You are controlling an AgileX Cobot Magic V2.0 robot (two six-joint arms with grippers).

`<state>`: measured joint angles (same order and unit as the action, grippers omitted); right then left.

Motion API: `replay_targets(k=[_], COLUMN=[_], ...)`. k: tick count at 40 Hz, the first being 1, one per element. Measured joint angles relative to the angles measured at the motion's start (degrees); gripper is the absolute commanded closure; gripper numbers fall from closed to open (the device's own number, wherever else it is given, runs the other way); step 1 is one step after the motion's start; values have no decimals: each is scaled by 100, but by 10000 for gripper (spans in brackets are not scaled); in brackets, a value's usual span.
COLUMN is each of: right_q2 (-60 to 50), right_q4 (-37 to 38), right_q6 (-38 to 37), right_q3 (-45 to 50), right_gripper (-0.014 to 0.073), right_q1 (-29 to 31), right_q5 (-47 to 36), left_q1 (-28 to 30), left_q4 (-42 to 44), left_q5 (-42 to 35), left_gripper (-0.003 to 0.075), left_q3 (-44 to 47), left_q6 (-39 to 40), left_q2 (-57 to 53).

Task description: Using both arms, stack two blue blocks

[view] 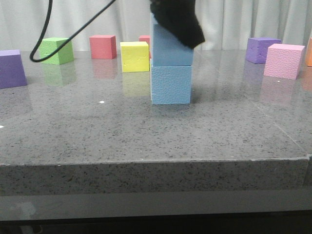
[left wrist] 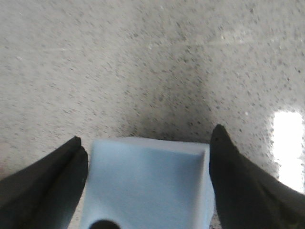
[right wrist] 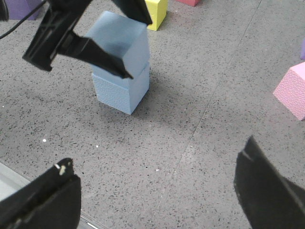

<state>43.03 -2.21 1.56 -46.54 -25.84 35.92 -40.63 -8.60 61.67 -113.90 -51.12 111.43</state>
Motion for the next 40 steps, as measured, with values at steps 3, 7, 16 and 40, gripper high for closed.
replay_targets(k=[3, 7, 16, 40], right_q2=[0, 0, 0, 0], right_q4=[0, 0, 0, 0], right_q6=[0, 0, 0, 0], right_q3=[0, 0, 0, 0], right_gripper=[-62, -62, -62, -62], right_q1=[0, 0, 0, 0], right_q5=[0, 0, 0, 0], left_q1=[0, 0, 53, 603], left_q4=[0, 0, 0, 369], left_q5=[55, 276, 351, -459], left_gripper=[201, 204, 204, 206], left_q3=[-203, -416, -730, 2741], left_q6=[60, 162, 1601, 4119], left_q2=[0, 0, -152, -3372])
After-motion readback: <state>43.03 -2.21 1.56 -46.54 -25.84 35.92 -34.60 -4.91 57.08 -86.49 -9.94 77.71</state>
